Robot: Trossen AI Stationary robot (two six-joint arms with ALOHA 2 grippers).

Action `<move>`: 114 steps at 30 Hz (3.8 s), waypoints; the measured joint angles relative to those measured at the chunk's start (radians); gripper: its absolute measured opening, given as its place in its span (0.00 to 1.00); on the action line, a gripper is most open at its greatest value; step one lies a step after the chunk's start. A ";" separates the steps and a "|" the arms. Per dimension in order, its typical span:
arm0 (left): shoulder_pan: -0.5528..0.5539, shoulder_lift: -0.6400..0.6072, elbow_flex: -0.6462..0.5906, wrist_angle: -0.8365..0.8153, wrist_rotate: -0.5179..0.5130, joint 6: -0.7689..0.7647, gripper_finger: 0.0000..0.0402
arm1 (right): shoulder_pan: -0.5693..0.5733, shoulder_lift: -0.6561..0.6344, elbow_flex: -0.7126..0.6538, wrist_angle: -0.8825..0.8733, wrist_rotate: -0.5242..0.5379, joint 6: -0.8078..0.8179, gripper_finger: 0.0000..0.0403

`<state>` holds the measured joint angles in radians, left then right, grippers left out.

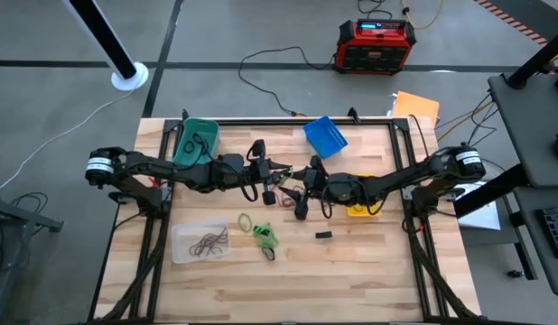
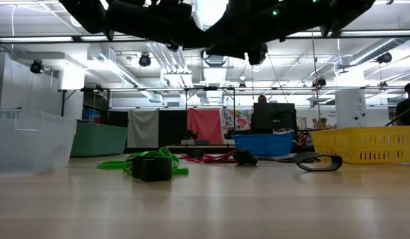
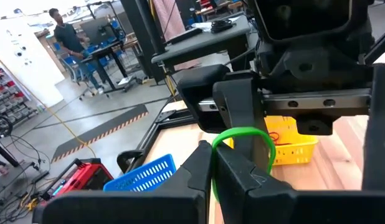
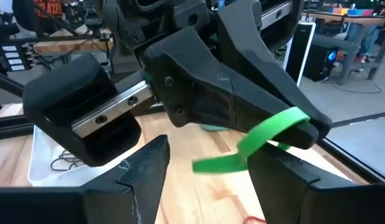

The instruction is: Sort rubber bands into baskets

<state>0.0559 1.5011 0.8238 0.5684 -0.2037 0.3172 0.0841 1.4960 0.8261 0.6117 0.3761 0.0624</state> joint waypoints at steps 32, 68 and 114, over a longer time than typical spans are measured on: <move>0.001 -0.004 0.000 -0.123 -0.121 -0.038 0.34 | -0.032 -0.039 0.009 -0.246 0.018 0.070 0.02; 0.004 0.000 -0.002 -0.462 -0.108 -0.301 0.41 | -0.677 0.003 0.104 -0.735 -0.123 0.350 0.20; 0.191 0.363 0.000 -0.310 0.185 -0.153 0.38 | -0.283 -0.007 0.145 -0.734 -0.242 0.285 0.37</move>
<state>0.2466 1.8646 0.8242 0.2581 -0.0185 0.1642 -0.1986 1.4887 0.9709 -0.1220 0.1345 0.3473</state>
